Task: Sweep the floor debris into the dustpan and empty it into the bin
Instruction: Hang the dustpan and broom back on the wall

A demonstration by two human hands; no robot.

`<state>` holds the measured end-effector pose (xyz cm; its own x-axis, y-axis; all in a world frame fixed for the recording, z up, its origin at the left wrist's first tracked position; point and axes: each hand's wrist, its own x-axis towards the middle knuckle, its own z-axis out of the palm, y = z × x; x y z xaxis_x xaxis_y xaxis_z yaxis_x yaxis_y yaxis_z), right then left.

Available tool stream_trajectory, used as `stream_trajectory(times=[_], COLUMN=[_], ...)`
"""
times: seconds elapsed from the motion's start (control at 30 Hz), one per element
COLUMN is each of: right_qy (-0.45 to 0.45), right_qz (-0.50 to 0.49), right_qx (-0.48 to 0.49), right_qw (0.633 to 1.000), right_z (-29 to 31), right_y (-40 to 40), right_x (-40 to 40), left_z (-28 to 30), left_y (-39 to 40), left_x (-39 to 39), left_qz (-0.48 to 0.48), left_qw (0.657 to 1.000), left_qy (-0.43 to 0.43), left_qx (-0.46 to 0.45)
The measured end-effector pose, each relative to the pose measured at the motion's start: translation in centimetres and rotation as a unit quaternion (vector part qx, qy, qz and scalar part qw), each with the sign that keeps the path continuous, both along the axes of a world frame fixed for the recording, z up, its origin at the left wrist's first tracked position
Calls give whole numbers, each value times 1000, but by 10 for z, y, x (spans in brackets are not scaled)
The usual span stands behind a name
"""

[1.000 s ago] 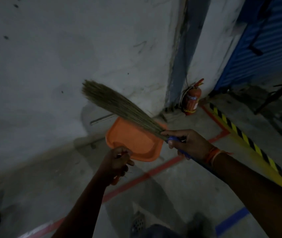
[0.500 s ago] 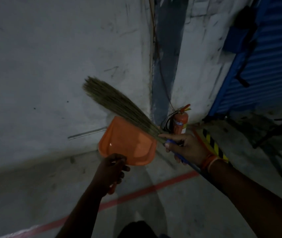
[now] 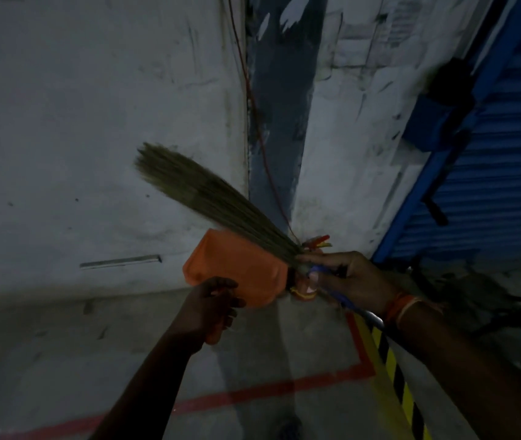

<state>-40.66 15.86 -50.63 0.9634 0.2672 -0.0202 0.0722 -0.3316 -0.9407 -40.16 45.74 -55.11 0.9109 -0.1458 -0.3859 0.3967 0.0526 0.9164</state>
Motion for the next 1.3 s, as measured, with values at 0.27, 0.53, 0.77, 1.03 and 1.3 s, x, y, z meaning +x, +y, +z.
stream_trajectory(times=[0.27, 0.53, 0.77, 1.03, 1.3], right_qy=[23, -6, 34, 38, 55], right_qz=[32, 111, 161, 215, 217], right_qx=[24, -15, 27, 50, 117], right_qw=[999, 994, 986, 974, 968], right_z=[39, 52, 65, 69, 60], right_y=[-106, -213, -289, -335, -349], right_x=[57, 101, 93, 98, 100], left_z=[30, 74, 124, 156, 143], left_y=[-107, -201, -285, -331, -349], left_x=[36, 48, 44, 38, 21], left_qz=[-50, -148, -229, -164, -50], left_qw=[999, 972, 880, 776, 838], left_qy=[5, 6, 64, -98, -173], left_qx=[18, 182, 412, 601, 515])
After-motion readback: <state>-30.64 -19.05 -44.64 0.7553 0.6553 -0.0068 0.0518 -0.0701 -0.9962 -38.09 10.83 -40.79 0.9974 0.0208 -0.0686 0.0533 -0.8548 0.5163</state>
